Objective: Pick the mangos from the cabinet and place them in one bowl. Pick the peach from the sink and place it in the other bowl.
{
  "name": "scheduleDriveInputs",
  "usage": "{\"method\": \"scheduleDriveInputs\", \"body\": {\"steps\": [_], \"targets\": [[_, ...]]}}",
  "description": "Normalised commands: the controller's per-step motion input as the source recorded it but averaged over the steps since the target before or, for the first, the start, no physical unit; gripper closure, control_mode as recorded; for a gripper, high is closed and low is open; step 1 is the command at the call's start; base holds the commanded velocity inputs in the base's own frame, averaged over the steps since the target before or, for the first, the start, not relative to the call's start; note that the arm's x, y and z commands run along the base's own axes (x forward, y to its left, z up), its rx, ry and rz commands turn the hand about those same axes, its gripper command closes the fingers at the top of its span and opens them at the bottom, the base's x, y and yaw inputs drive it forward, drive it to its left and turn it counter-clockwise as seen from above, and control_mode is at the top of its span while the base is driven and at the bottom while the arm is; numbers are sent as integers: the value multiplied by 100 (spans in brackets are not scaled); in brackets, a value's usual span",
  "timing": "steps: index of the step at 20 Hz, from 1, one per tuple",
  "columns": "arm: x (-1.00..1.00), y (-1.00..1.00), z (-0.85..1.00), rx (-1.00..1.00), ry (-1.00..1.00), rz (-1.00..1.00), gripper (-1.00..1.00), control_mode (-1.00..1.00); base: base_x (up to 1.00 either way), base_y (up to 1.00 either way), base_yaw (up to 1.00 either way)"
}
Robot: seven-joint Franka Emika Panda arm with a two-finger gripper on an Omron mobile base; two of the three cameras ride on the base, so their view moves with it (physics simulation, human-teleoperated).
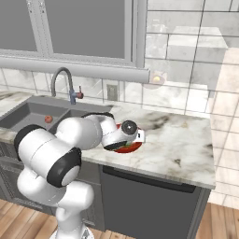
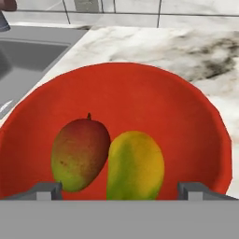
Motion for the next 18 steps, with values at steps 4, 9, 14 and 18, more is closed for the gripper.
{"method": "scheduleDriveInputs", "body": {"steps": [4, 9, 14, 18], "targets": [[6, 0, 36, 0, 0, -4, -100, -100, 0, 0, 0], [10, 0, 29, 0, 1, -12, -100, -100, 0, 0, 0], [3, 1, 0, 0, 10, -25, -100, -100, 0, 0, 0], [0, 12, 0, 2, 12, -35, -100, -100, 0, 0, 0]]}}
